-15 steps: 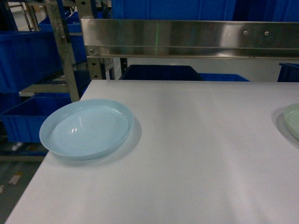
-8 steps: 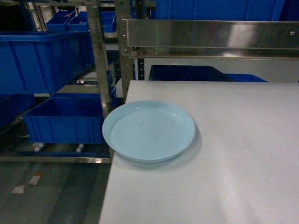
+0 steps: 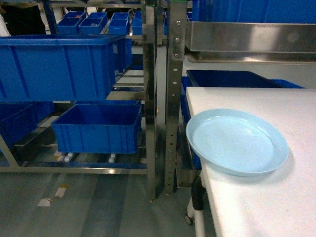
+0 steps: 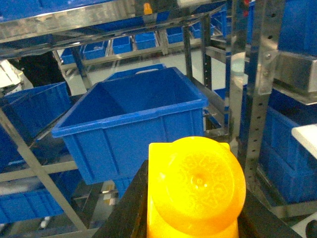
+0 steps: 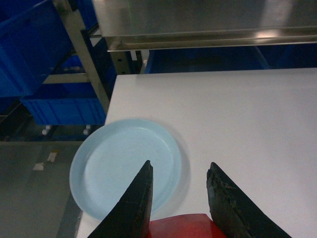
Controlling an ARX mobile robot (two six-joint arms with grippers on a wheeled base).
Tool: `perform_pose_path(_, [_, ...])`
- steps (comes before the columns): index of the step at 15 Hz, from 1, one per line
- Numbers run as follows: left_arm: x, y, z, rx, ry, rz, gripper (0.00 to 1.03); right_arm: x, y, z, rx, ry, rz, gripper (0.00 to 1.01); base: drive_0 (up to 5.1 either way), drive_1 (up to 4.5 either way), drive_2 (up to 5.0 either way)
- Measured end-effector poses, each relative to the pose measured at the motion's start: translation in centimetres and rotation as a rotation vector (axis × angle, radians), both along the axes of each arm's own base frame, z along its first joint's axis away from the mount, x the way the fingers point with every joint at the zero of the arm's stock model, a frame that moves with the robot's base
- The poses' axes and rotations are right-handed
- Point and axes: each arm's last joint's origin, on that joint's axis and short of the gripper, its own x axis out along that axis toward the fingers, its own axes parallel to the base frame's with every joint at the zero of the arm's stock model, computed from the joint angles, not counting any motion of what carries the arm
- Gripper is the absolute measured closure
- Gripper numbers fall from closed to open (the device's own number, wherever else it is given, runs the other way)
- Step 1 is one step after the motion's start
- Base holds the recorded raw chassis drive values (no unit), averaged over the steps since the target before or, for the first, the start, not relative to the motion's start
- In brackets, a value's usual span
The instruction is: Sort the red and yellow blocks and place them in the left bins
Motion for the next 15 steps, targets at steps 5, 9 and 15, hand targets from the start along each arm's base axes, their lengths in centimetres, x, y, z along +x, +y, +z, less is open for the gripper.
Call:
perform_pose_path(5, [0.01,0.02,-0.04,0.000,0.002,0.002,0.76,-0.04,0.00,0.06,0.000,-0.003,0.001,0.74,-5.0,2.47,2.5])
perform_pose_path(9, [0.02,0.00,-0.04,0.000,0.002,0.001,0.76,-0.03,-0.02,0.05,0.000,-0.003,0.000,0.74,-5.0,2.45,2.4])
perform_pose_path(15, [0.02,0.02,-0.06,0.000,0.004,0.002,0.76,-0.03,-0.01,0.08,0.000,-0.005,0.000,0.74,-4.9,2.50,2.5])
